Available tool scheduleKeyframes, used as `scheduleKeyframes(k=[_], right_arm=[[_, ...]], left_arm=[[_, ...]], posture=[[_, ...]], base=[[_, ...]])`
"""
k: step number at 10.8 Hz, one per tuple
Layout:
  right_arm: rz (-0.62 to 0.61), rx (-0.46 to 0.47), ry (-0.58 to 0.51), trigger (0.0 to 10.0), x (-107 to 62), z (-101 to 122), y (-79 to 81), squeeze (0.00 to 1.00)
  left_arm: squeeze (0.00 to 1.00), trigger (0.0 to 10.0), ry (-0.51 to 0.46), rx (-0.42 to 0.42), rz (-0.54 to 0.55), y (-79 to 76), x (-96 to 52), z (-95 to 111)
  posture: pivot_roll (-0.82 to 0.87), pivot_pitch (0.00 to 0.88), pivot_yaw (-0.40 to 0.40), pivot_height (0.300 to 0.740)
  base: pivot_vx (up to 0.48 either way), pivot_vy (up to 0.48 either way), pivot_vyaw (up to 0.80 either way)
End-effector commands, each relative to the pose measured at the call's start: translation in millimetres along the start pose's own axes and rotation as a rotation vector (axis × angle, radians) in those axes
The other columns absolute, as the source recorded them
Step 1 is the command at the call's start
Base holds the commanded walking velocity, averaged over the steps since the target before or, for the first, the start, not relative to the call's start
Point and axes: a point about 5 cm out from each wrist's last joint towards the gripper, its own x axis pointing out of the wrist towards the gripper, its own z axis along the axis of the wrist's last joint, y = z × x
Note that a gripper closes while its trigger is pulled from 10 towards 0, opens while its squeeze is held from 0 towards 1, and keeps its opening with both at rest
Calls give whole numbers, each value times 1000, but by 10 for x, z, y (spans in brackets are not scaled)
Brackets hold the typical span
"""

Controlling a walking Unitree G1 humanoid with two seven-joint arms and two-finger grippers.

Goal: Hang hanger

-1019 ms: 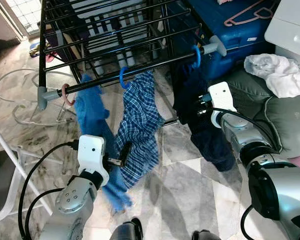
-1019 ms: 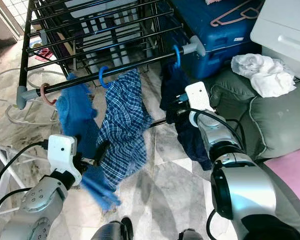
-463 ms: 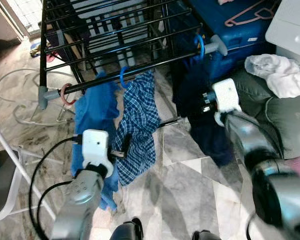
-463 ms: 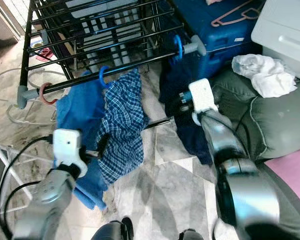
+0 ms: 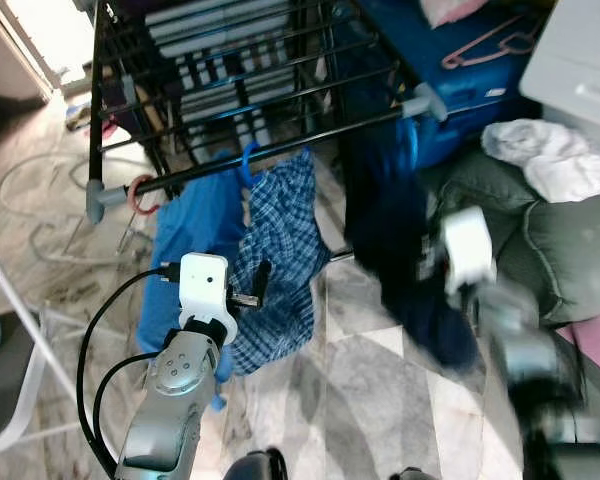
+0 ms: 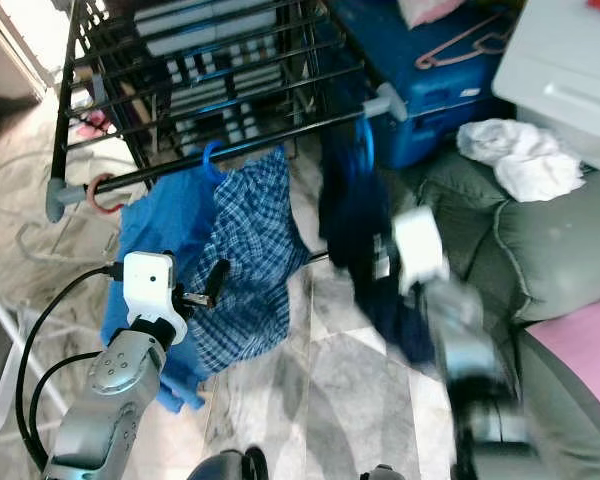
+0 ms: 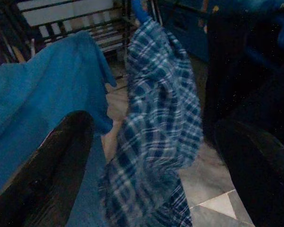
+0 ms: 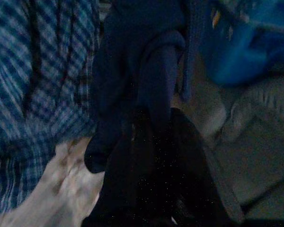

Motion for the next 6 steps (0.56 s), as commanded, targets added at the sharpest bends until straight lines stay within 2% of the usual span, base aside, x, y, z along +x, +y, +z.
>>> scheduleKeyframes(k=[1,3,4,5,6], right_arm=[[32,-20,-85,10000,20,203,79,0],[76,-44,-68,10000,0,177,226,0],[33,-88,-74,10000,58,188,268,0],[-19,-83,-34,10000,118,104,291,0],[-94,-35,-28,10000,116,42,341,0]], left_arm=[[0,10000,2,16,30,56,5,-24],[0,10000,1,34,58,100,37,-53],[0,10000,14,43,71,129,61,-92],[0,10000,21,43,73,115,79,-138],[0,10000,40,50,72,70,75,-211]], posture=[[-171,35,150,740],[-185,12,168,740],[-201,0,179,740],[-200,0,181,740],[-195,0,177,740]], base=[[0,0,0],[0,0,0],[0,0,0],[0,0,0],[0,0,0]])
